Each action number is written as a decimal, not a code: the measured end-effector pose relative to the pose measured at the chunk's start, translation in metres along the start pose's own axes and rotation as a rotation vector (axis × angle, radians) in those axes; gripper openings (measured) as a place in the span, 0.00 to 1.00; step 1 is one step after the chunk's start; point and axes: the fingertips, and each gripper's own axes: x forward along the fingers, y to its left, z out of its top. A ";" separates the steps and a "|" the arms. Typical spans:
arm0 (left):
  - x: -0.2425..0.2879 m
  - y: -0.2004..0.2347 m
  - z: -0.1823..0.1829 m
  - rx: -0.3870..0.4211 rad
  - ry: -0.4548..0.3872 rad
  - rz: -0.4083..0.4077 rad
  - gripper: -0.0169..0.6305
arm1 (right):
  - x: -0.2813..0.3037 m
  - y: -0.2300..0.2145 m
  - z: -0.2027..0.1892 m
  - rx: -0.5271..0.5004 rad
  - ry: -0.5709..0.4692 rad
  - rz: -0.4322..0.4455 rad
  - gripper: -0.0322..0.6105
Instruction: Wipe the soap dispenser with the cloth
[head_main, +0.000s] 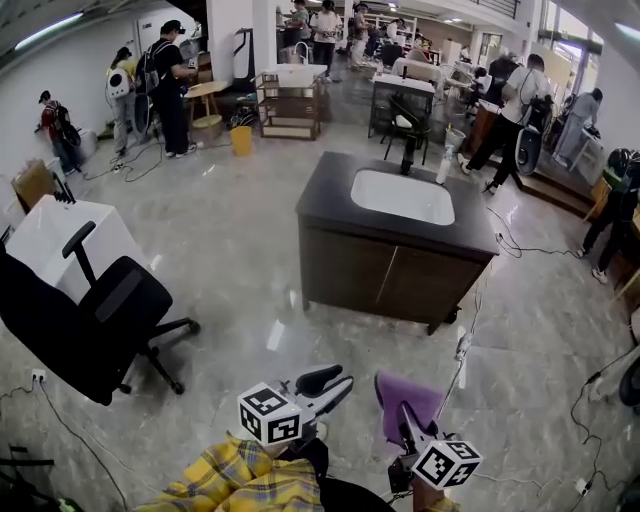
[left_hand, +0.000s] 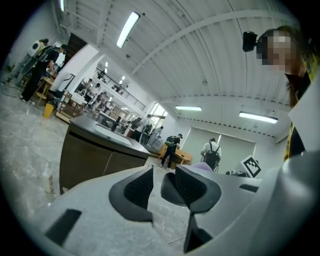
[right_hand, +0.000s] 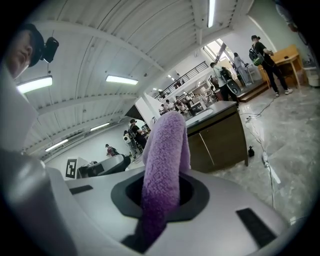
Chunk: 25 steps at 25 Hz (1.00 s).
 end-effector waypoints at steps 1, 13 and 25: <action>0.007 0.007 0.003 0.003 0.006 -0.013 0.23 | 0.008 -0.003 0.006 -0.001 -0.006 -0.009 0.11; 0.055 0.099 0.048 -0.009 0.030 -0.089 0.23 | 0.106 -0.016 0.048 0.002 -0.021 -0.083 0.11; 0.075 0.157 0.056 -0.038 0.072 -0.064 0.23 | 0.156 -0.036 0.071 0.011 -0.009 -0.113 0.11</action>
